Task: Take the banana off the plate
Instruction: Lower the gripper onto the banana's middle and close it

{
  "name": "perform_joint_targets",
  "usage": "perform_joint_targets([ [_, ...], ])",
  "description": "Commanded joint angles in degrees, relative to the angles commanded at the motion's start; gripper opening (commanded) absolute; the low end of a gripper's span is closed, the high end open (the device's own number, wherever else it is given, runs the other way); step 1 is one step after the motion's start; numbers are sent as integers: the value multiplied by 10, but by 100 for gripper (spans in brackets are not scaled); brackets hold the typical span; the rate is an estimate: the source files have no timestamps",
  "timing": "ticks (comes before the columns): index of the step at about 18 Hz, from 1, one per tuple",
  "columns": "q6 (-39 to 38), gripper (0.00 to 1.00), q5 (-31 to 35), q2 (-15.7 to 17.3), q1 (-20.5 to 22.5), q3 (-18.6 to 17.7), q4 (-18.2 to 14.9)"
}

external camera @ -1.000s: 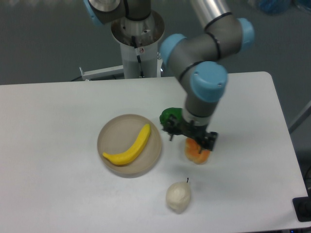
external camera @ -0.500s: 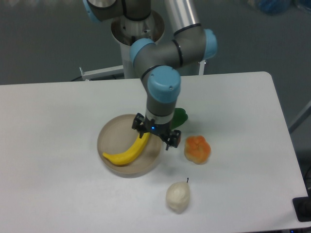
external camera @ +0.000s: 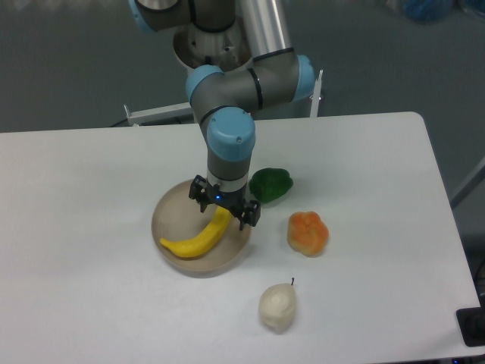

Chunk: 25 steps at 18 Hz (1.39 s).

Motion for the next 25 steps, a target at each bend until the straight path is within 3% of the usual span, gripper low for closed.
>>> perform_joint_targets([
  [10, 5, 99, 13, -28, -16, 4, 20],
  [13, 6, 72, 13, -28, -16, 4, 20],
  [19, 8, 39, 12, -27, -16, 7, 19],
  [25, 9, 34, 12, -24, -15, 8, 18],
])
